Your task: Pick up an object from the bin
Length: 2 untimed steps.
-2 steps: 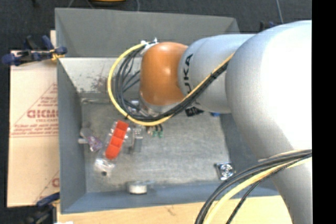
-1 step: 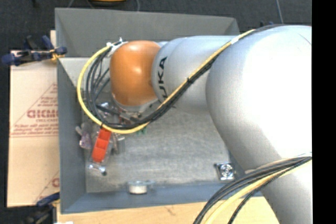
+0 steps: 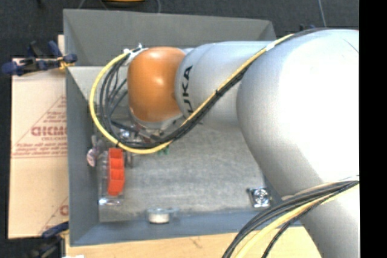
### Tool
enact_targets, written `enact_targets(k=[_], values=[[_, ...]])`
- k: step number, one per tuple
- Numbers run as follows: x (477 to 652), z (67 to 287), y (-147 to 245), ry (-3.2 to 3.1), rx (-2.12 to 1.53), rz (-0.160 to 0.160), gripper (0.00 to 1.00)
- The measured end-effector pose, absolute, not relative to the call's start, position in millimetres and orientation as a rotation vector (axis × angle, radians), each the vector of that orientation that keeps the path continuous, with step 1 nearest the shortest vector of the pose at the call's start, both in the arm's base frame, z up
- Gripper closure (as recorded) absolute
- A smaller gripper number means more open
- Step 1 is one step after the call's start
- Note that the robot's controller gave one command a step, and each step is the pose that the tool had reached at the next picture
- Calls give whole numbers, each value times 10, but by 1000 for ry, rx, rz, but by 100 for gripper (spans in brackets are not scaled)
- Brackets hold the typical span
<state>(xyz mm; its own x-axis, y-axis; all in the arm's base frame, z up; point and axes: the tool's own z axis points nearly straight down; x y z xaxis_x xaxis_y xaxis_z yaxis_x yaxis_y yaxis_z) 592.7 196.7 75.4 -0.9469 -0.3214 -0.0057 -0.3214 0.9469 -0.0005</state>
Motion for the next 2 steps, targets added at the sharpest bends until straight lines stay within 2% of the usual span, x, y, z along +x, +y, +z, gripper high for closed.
enact_targets(k=[1, 2], values=[[5585, 1510, 2333, 3134, -30, 8, 100], [4829, 1826, 2103, 3111, -423, 0, 100]])
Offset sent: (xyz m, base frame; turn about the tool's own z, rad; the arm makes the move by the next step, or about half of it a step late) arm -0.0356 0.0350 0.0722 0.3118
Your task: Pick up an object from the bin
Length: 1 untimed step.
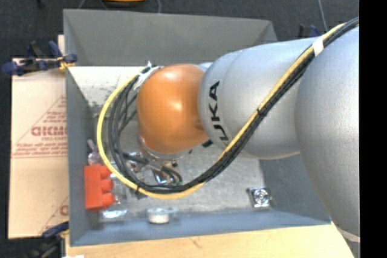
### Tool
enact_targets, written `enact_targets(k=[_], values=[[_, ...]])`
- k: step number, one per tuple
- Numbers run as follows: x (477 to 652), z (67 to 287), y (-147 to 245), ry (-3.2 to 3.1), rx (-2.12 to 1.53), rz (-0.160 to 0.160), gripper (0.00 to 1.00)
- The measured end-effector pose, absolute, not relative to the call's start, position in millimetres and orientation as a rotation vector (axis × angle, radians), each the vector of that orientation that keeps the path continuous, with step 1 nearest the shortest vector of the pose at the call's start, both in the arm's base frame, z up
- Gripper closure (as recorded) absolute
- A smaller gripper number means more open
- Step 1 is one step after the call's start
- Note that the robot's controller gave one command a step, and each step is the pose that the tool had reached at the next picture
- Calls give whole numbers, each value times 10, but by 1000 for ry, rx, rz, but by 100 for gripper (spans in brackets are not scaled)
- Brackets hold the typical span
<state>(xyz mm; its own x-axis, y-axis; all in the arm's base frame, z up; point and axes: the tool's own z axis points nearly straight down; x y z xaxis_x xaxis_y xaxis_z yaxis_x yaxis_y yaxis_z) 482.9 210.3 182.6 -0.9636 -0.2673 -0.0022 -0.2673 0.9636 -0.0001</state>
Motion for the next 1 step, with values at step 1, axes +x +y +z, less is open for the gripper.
enact_targets(k=[1], values=[[5058, 1919, 2175, 3108, 431, 3, 100]])
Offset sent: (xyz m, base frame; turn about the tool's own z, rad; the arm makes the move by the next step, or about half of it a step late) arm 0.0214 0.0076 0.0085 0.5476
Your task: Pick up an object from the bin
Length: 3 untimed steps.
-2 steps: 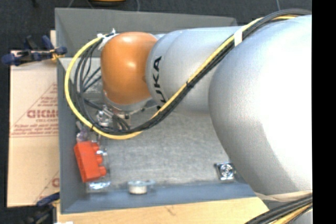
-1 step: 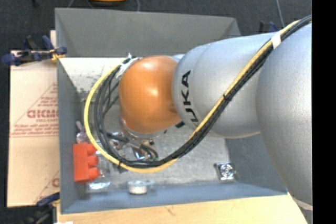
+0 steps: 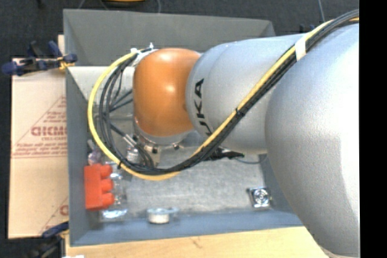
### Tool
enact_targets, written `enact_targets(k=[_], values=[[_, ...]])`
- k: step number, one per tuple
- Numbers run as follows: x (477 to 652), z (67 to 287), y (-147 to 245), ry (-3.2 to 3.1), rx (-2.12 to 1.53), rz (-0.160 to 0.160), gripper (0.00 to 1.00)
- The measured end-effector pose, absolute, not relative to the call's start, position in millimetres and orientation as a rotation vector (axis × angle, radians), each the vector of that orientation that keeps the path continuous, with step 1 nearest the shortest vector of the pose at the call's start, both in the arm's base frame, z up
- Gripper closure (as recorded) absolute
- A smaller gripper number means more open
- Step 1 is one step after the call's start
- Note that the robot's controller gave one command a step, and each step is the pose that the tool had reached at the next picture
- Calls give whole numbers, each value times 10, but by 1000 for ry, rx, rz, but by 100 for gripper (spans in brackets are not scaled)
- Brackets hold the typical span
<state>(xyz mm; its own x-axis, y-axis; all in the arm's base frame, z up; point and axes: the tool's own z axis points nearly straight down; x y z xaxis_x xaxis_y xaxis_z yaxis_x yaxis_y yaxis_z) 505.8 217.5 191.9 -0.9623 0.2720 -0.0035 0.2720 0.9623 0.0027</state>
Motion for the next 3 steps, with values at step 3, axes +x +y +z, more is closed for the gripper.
enact_targets(k=[3], values=[[4898, 2154, 2256, 2718, 1580, -4, 100]])
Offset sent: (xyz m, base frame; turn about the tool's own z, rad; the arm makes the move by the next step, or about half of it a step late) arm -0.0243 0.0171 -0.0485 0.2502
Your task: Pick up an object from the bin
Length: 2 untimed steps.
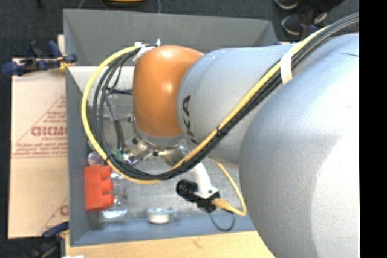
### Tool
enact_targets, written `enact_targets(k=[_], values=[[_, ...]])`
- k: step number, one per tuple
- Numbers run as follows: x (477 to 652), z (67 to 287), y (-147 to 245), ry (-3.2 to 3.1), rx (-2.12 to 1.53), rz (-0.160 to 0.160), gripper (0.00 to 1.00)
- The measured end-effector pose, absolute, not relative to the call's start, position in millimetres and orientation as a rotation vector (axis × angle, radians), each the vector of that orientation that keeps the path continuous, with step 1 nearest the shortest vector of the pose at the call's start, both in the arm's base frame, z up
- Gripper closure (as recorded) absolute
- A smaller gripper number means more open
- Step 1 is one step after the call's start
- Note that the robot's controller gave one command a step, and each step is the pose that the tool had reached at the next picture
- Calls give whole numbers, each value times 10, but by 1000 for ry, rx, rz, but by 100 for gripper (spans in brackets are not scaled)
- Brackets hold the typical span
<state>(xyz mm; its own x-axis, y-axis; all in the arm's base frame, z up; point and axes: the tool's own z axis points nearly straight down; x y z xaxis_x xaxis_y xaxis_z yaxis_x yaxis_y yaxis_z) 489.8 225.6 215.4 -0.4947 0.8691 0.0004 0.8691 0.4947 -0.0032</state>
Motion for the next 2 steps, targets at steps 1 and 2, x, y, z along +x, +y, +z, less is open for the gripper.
enact_targets(k=[1, 2], values=[[4725, 1320, 2323, -2470, -1944, 13, 100], [4864, 2668, 2385, -2701, -1613, -9, 100]])
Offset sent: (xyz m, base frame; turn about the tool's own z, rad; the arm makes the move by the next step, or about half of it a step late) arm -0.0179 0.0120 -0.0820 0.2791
